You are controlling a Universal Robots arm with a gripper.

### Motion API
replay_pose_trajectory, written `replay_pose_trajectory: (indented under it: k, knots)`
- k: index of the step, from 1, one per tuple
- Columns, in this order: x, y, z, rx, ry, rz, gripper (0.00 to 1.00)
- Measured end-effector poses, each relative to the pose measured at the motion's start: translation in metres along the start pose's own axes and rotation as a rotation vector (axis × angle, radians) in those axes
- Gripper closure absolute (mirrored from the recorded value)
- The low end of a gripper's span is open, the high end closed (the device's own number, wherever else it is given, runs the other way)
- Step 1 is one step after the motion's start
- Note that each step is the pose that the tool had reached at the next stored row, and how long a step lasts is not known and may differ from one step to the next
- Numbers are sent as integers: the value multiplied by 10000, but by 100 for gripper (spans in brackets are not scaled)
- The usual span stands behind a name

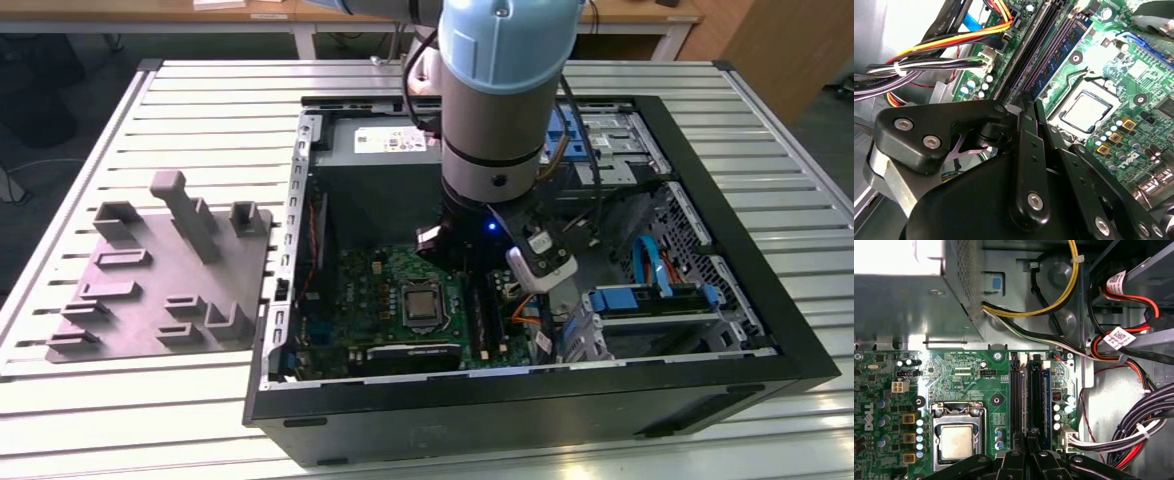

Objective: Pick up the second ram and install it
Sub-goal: 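Insert the second ram into the second slot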

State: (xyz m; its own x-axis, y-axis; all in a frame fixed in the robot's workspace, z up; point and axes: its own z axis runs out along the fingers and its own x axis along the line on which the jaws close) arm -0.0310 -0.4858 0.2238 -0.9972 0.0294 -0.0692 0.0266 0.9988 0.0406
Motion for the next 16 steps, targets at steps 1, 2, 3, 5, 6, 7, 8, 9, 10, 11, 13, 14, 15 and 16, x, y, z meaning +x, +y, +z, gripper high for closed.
replay_pose_trajectory:
  k: [1, 2, 3, 5, 6, 7, 8, 9, 10, 11, 13, 14, 15, 16]
  knots:
    - [0, 2, 4, -2, 2, 1, 86]
    - [0, 5, 11, 0, 7, 1, 86]
    - [0, 7, 20, -2, 8, 0, 86]
    - [1, 11, 36, 1, 10, -2, 86]
    - [2, 13, 44, 1, 11, -3, 86]
    - [3, 15, 51, 3, 12, -5, 86]
    - [3, 17, 56, 6, 13, -6, 86]
    - [3, 17, 58, 5, 14, -6, 86]
    - [3, 17, 58, 5, 13, -5, 86]
    - [4, 17, 60, 3, 12, -5, 86]
    - [3, 17, 61, 1, 12, -5, 86]
    - [4, 17, 61, 2, 12, -5, 86]
    - [4, 18, 62, 8, 11, -5, 86]
    - [3, 18, 63, 24, 10, -6, 86]
